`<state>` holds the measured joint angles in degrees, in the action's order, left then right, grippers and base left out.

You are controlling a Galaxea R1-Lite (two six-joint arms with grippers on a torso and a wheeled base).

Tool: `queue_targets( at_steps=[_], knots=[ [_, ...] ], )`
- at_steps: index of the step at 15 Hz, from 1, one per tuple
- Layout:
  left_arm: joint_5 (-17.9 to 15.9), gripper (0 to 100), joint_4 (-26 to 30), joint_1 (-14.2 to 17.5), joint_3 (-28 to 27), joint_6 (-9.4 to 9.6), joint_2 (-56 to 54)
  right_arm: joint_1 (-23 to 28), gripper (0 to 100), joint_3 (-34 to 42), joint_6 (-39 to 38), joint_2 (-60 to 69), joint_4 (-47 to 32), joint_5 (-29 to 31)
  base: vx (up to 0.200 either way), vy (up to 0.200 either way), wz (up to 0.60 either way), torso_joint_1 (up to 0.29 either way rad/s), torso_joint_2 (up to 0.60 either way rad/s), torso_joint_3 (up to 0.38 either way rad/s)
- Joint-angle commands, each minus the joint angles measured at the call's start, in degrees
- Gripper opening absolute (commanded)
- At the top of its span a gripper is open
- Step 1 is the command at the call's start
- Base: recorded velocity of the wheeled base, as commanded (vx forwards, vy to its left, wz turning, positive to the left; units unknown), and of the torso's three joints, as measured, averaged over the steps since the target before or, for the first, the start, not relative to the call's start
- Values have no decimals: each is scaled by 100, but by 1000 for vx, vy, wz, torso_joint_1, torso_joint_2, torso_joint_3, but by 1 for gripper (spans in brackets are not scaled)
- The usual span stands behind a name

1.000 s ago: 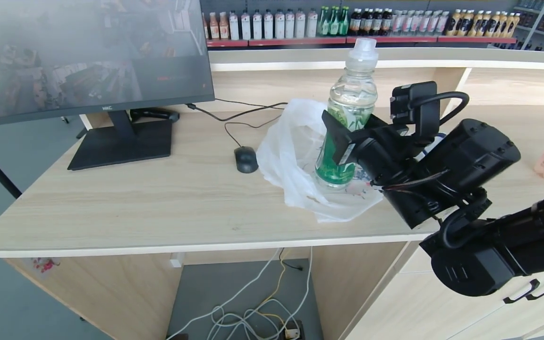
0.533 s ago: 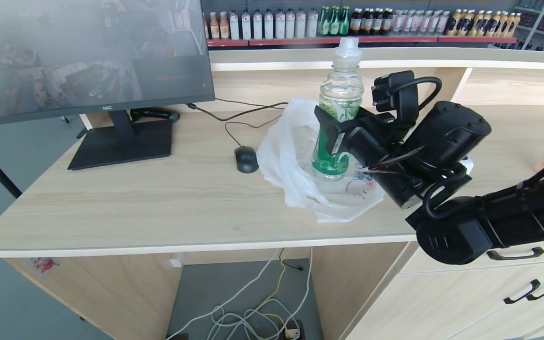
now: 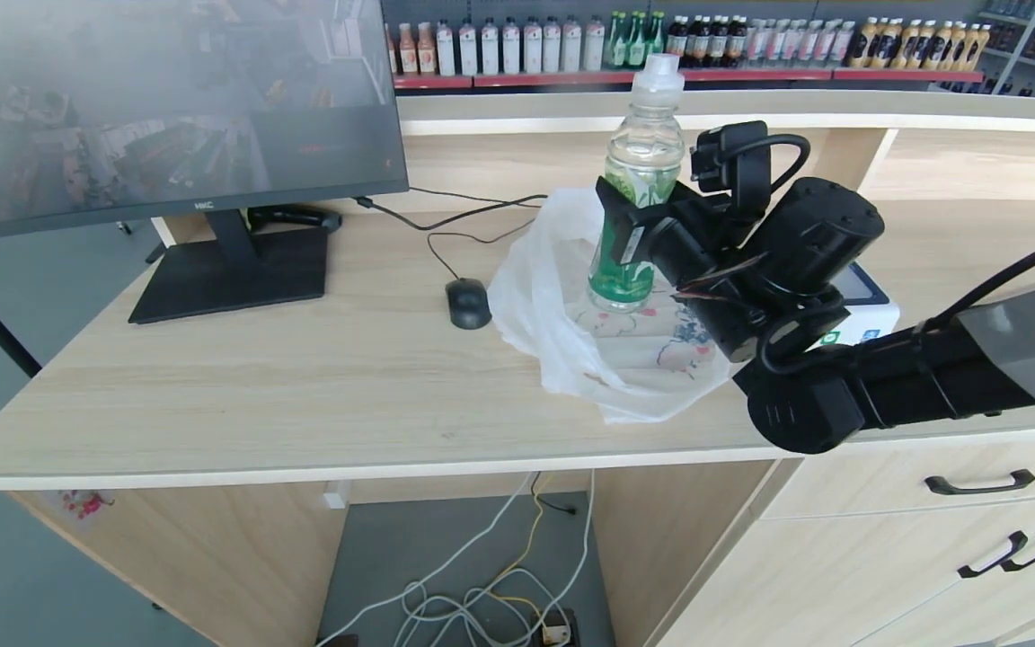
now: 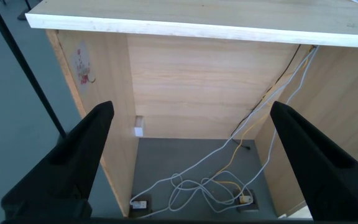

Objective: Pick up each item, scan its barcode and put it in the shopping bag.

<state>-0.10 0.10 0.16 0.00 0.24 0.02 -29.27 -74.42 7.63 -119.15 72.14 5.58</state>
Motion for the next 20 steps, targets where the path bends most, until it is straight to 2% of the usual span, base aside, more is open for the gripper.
queue_targets(
  at_steps=[1, 8, 13, 20],
  knots=[
    [1, 100, -1, 2, 0, 2, -2, 0, 0, -169, 2, -231, 1, -5, 0, 0, 0, 0, 0, 0],
    [1, 100, -1, 2, 0, 2, -2, 18, 0, -564, 2, -574, -78, -216, 0, 0, 0, 0, 0, 0],
    [1, 100, -1, 2, 0, 2, -2, 35, 0, -1602, 2, -1049, -579, -365, 0, 0, 0, 0, 0, 0],
    [1, 100, -1, 2, 0, 2, -2, 18, 0, -1646, 2, -1189, -649, -400, 0, 0, 0, 0, 0, 0]
  ],
)
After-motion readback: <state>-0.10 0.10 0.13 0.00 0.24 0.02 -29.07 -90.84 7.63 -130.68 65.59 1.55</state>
